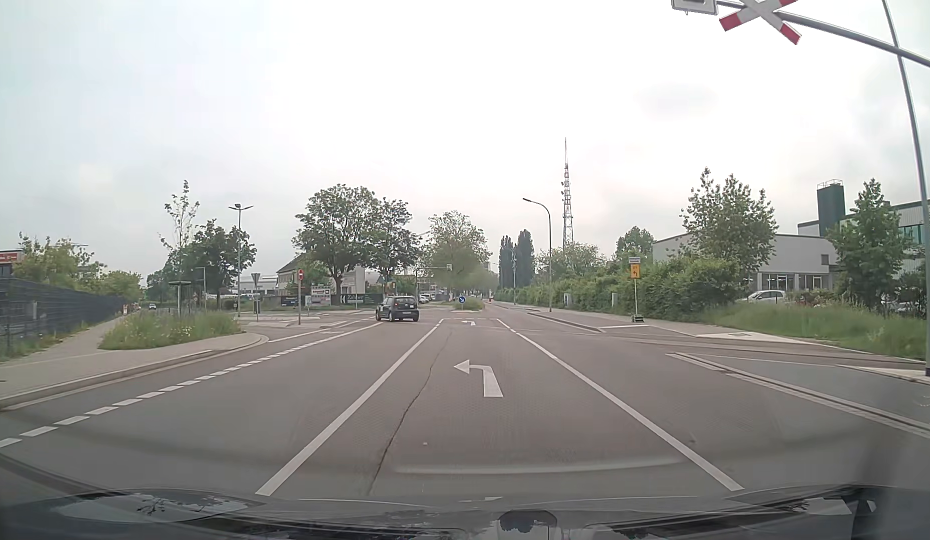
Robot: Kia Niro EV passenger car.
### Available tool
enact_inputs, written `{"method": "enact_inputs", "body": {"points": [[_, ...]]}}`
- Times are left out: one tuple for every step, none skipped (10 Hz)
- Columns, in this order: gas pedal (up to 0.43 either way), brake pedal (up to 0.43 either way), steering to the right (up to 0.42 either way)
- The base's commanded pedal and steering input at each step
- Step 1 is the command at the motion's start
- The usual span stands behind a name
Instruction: Follow the waypoints while adhering to traffic rules and regulations
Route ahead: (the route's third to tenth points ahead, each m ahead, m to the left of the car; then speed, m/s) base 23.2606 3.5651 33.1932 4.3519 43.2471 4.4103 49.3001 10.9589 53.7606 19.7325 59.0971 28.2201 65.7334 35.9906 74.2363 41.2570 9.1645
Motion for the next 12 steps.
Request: {"method": "enact_inputs", "body": {"points": [[0.0, 0.0, -0.009], [0.0, 0.0, -0.009], [0.0, 0.0, -0.01], [0.0, 0.0, -0.01], [0.0, 0.0, -0.009], [0.0, 0.0, -0.009], [0.0, 0.0, -0.008], [0.0, 0.0, -0.008], [0.0, 0.0, -0.008], [0.0, 0.0, -0.008], [0.0, 0.0, -0.006], [0.0, 0.0, -0.002]]}}
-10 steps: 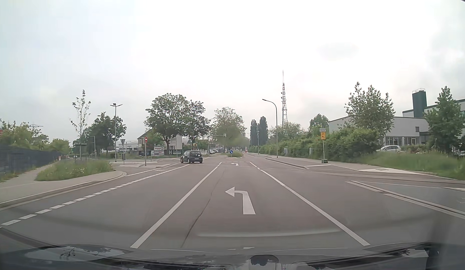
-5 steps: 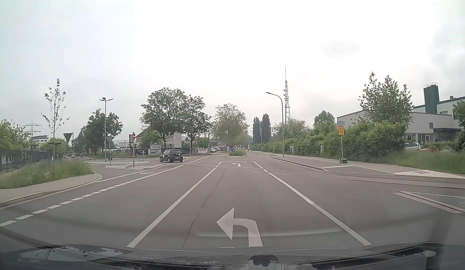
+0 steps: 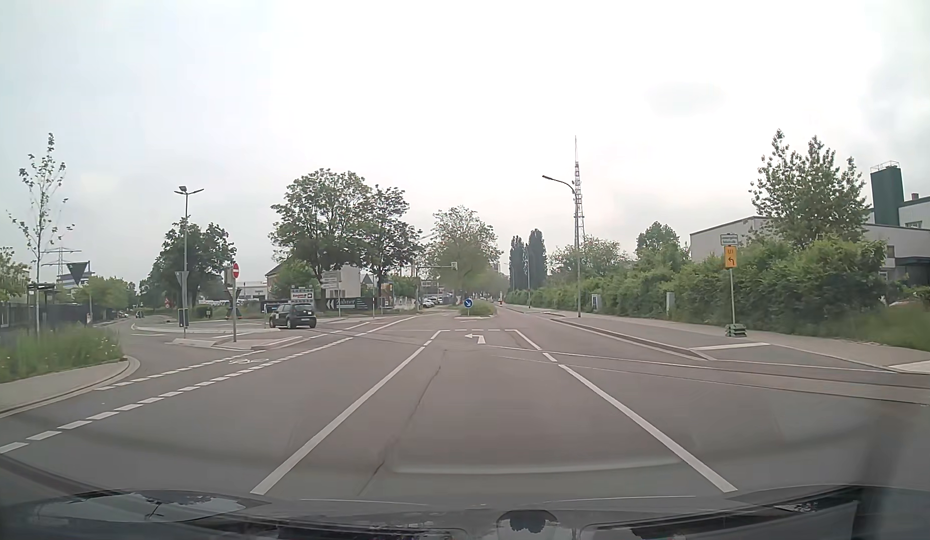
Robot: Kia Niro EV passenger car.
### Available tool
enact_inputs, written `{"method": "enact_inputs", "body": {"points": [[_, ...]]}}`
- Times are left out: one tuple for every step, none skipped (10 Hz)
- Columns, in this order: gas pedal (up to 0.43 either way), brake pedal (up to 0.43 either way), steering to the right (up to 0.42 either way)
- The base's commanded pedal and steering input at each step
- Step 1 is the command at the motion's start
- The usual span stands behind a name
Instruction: Follow the waypoints while adhering to traffic rules and regulations
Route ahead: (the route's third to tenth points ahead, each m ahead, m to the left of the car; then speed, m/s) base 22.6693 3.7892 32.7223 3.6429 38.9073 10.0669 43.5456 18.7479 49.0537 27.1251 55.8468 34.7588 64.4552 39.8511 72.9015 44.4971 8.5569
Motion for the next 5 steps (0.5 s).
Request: {"method": "enact_inputs", "body": {"points": [[0.0, 0.0, 0.0], [0.0, 0.0, 0.0], [0.0, 0.0, -0.001], [0.0, 0.0, -0.001], [0.0, 0.0, -0.001]]}}
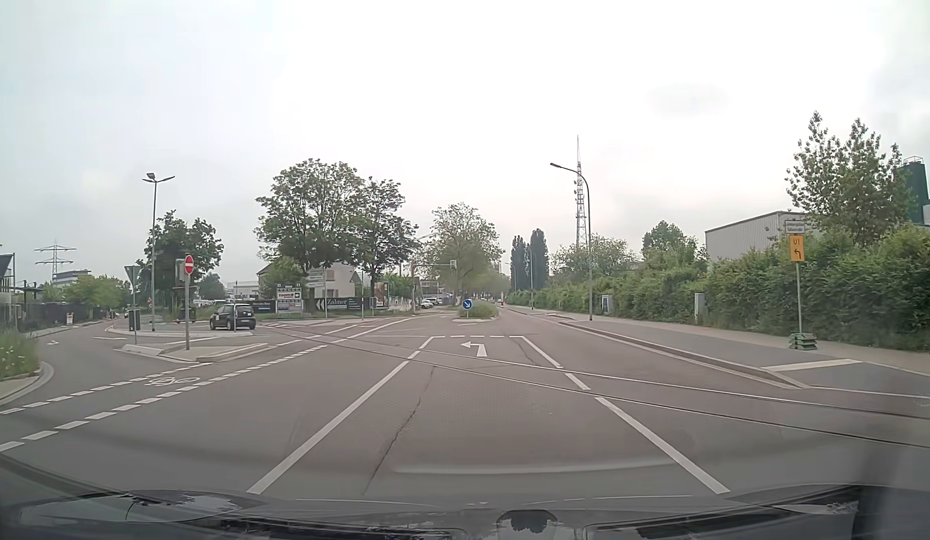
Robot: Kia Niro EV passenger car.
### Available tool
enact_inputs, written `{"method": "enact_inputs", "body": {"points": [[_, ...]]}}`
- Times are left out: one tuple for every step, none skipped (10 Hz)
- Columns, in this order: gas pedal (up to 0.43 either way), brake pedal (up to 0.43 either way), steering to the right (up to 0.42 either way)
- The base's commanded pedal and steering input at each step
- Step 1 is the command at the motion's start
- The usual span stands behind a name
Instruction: Follow the waypoints while adhering to traffic rules and regulations
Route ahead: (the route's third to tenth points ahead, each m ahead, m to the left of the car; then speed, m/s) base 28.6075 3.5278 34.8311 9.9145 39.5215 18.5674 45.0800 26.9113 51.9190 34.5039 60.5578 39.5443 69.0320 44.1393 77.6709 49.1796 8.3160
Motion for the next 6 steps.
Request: {"method": "enact_inputs", "body": {"points": [[0.0, 0.0, -0.001], [0.0, 0.0, -0.001], [0.0, 0.0, -0.001], [0.0, 0.0, -0.002], [0.0, 0.0, -0.002], [0.0, 0.0, -0.001]]}}
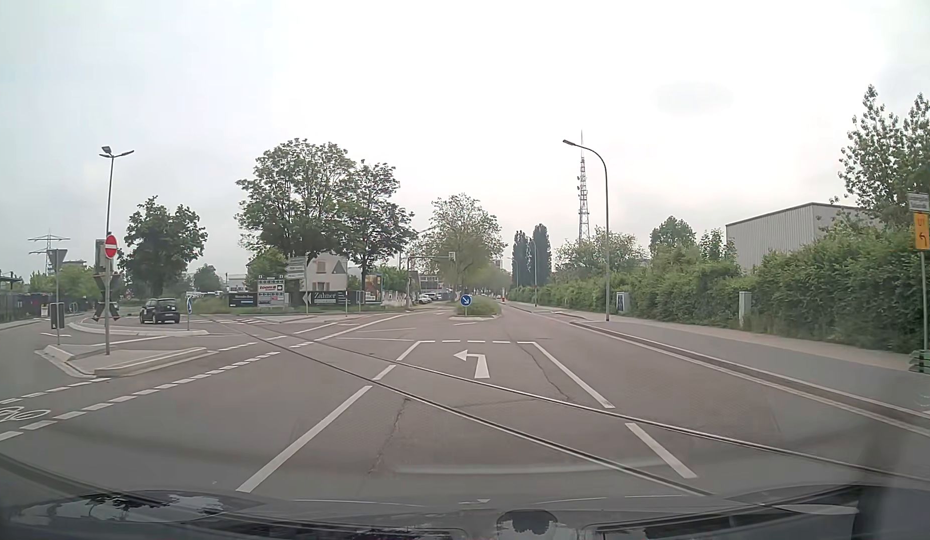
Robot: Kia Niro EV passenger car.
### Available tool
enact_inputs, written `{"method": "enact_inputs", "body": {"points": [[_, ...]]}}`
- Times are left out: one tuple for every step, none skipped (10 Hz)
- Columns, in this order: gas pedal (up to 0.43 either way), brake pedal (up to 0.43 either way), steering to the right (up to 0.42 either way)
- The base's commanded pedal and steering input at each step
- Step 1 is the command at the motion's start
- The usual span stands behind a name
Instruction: Follow the waypoints while adhering to traffic rules and regulations
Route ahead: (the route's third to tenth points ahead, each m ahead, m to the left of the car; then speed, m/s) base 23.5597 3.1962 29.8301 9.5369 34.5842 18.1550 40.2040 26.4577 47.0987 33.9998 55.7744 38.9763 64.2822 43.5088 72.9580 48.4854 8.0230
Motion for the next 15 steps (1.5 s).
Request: {"method": "enact_inputs", "body": {"points": [[0.0, 0.0, -0.001], [0.0, 0.0, -0.001], [0.0, 0.018, -0.001], [0.0, 0.049, -0.002], [0.0, 0.055, -0.001], [0.0, 0.067, -0.001], [0.0, 0.085, -0.001], [0.0, 0.116, 0.0], [0.0, 0.134, 0.0], [0.0, 0.152, 0.002], [0.0, 0.159, 0.003], [0.0, 0.165, 0.003], [0.0, 0.165, 0.001], [0.0, 0.165, -0.001], [0.0, 0.165, -0.006]]}}
